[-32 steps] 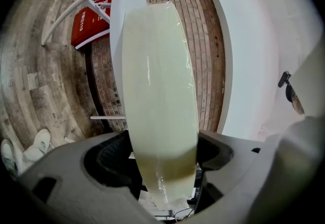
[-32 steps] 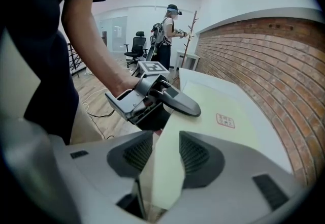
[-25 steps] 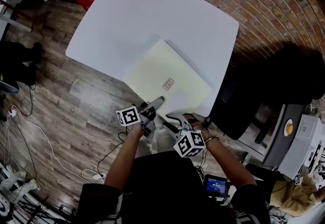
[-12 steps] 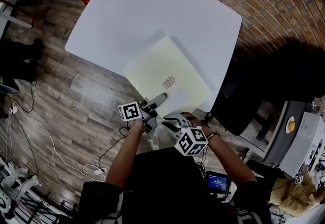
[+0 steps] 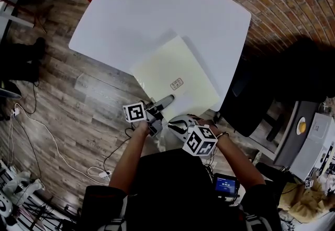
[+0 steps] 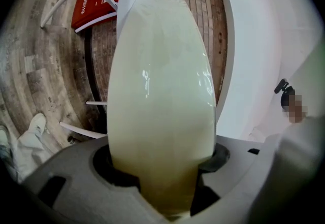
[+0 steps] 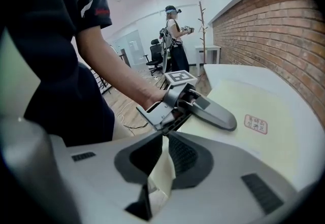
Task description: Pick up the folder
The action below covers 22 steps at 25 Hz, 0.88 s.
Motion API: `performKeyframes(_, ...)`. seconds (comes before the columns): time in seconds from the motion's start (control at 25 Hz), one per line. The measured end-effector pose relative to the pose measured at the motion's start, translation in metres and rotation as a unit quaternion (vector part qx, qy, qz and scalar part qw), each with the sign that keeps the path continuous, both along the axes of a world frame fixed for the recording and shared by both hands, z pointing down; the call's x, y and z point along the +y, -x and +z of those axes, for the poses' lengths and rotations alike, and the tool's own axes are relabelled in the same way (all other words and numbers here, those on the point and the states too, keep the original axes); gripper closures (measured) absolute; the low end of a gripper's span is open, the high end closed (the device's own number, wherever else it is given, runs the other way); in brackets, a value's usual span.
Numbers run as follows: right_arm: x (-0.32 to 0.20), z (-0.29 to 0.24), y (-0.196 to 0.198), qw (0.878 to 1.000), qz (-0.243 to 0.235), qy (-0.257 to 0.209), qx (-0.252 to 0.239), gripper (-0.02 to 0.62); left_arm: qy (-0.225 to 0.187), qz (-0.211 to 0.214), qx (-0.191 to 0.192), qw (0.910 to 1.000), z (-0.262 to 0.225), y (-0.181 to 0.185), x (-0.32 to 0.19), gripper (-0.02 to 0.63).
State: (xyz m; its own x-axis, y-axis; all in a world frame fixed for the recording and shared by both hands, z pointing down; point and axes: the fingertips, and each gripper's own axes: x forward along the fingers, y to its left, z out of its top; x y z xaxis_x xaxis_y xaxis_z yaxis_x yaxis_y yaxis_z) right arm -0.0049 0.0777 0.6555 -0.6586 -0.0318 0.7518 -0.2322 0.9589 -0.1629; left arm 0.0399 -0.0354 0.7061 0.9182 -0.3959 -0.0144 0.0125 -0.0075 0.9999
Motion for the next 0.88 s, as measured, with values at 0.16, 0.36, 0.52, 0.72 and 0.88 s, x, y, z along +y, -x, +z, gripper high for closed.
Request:
performKeyframes(0.16, 0.003, 0.000, 0.002, 1.000, 0.001, 0.010, -0.007, 0.542, 0.004, 0.007, -0.003, 1.0000, 0.005, 0.001, 0.005, 0.316)
performKeyframes(0.36, 0.003, 0.000, 0.004, 1.000, 0.017, 0.013, -0.017, 0.543, 0.005, 0.014, -0.008, 0.9999, 0.006, 0.002, 0.008, 0.322)
performKeyframes(0.52, -0.004, -0.002, 0.006, 0.998, 0.045, 0.023, -0.032, 0.543, -0.003, 0.013, -0.011, 0.9999, 0.005, 0.005, 0.009, 0.333)
performKeyframes(0.72, -0.008, -0.013, 0.010, 0.994, 0.090, 0.039, -0.054, 0.543, -0.031, 0.015, -0.034, 0.9988, -0.006, 0.018, 0.015, 0.336)
performKeyframes(0.88, -0.020, -0.021, -0.001, 0.987, 0.136, 0.042, -0.069, 0.549, -0.052, 0.019, -0.058, 0.9968, -0.016, 0.026, 0.013, 0.336)
